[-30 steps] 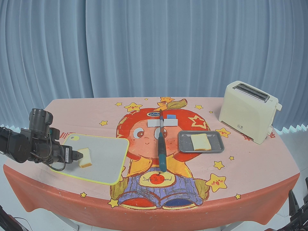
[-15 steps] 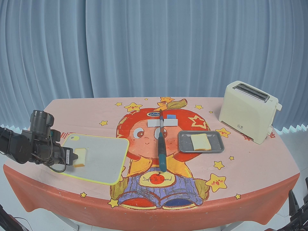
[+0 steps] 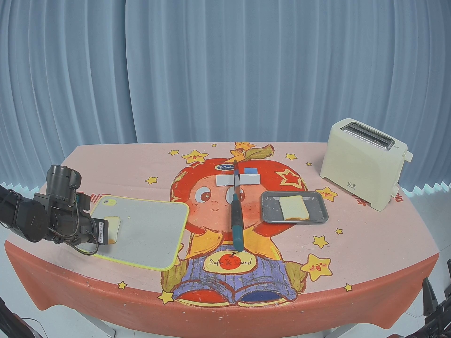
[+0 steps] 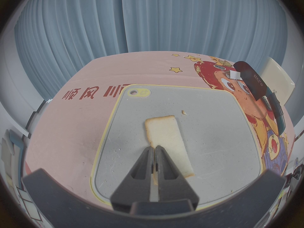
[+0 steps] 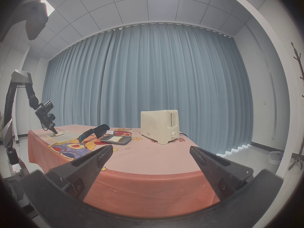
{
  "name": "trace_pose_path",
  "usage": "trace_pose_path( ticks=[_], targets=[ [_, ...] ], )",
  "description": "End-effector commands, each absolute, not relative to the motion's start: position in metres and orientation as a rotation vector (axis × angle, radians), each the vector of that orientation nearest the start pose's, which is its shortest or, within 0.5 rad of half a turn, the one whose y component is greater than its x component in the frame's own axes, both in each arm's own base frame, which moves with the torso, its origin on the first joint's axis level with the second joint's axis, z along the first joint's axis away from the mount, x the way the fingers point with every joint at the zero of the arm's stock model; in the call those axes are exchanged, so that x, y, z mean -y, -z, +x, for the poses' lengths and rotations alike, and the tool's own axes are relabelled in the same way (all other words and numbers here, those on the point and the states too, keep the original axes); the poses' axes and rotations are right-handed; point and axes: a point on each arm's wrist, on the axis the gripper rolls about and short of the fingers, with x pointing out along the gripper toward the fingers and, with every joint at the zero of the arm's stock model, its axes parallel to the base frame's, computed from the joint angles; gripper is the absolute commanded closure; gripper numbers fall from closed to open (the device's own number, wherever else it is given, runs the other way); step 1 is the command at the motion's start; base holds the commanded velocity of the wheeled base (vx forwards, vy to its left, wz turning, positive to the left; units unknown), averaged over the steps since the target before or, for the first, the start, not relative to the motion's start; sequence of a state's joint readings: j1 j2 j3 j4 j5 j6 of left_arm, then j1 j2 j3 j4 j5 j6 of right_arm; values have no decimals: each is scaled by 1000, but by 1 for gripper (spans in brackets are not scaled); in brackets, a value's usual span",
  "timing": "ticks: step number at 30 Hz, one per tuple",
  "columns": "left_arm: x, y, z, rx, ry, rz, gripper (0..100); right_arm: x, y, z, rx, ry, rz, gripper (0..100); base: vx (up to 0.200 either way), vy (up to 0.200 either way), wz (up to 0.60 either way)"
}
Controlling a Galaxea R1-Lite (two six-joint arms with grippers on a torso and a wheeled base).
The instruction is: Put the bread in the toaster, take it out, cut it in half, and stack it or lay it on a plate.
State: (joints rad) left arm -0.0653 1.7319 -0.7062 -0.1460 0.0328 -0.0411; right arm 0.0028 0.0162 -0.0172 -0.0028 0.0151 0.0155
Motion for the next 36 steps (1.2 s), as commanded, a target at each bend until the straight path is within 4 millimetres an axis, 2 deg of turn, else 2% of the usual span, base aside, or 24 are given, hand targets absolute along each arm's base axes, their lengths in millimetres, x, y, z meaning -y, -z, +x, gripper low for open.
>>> trace_pose_path(
  ticks=[1, 9, 15, 16, 24, 26, 31, 36],
  targets=[
    [18, -116, 266, -848, 17, 4, 100, 0, -76, -23, 3, -18, 15, 0, 0, 0, 0],
    [18, -145, 247, -740, 32, 9, 100, 0, -76, -23, 3, -18, 15, 0, 0, 0, 0],
    [17, -164, 224, -658, 45, 3, 100, 0, -76, -23, 3, -18, 15, 0, 0, 0, 0],
    [16, -169, 214, -629, 46, 5, 100, 0, -76, -23, 3, -18, 15, 0, 0, 0, 0],
    [13, -198, 170, -460, 59, 25, 100, 0, -76, -23, 3, -18, 15, 0, 0, 0, 0],
    [13, -199, 165, -446, 60, 25, 100, 0, -76, -23, 3, -18, 15, 0, 0, 0, 0],
    [10, -194, 134, -405, 66, 21, 100, 0, -76, -23, 3, -18, 15, 0, 0, 0, 0],
    [12, -198, 130, -379, 102, 16, 100, 0, -76, -23, 3, -15, 15, 0, 0, 0, 0]
  ],
)
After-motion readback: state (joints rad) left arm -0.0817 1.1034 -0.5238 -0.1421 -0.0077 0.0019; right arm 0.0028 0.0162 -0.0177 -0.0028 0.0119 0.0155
